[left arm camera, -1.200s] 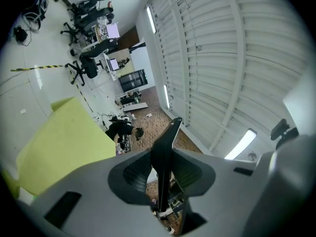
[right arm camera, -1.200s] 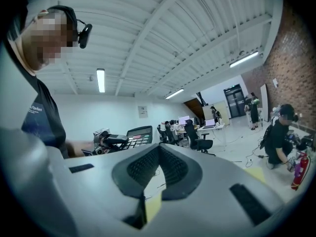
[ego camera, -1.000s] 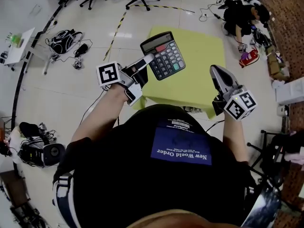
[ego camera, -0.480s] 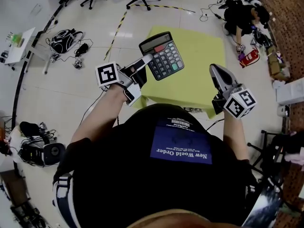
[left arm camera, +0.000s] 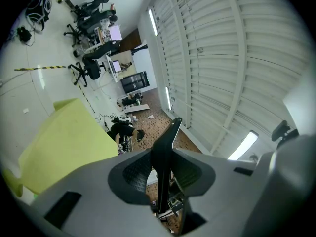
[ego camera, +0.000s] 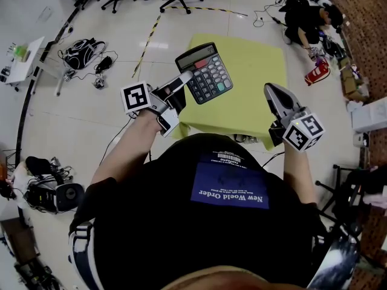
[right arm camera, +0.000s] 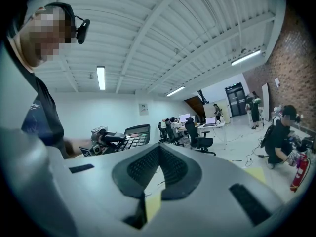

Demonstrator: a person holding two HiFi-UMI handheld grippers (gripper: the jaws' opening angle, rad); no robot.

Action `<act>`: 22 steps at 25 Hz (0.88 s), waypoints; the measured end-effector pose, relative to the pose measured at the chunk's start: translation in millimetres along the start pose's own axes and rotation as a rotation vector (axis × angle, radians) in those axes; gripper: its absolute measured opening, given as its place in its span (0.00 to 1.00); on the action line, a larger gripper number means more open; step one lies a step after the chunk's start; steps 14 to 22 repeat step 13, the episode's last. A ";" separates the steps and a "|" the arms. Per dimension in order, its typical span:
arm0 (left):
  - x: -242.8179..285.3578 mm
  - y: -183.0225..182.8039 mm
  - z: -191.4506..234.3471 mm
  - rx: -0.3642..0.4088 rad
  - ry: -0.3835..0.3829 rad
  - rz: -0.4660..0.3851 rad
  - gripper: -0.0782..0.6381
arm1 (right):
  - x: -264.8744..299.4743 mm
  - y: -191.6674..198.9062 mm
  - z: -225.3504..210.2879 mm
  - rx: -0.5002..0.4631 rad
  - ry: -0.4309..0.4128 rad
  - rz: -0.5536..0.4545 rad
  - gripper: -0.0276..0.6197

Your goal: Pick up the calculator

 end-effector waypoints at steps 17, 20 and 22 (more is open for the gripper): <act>-0.7 2.0 4.0 -0.011 0.009 0.000 0.29 | 4.6 5.1 2.9 -0.018 -0.009 0.015 0.02; -0.7 2.0 4.0 -0.011 0.009 0.000 0.29 | 4.6 5.1 2.9 -0.018 -0.009 0.015 0.02; -0.7 2.0 4.0 -0.011 0.009 0.000 0.29 | 4.6 5.1 2.9 -0.018 -0.009 0.015 0.02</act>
Point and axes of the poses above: the fingertips, and each gripper's own axes: x forward along the fingers, z to its left, y out of its underside, the point moved 2 cm from there along -x, backward along the fingers, and after that the axes turned 8 degrees about z, right-handed, at the moved point
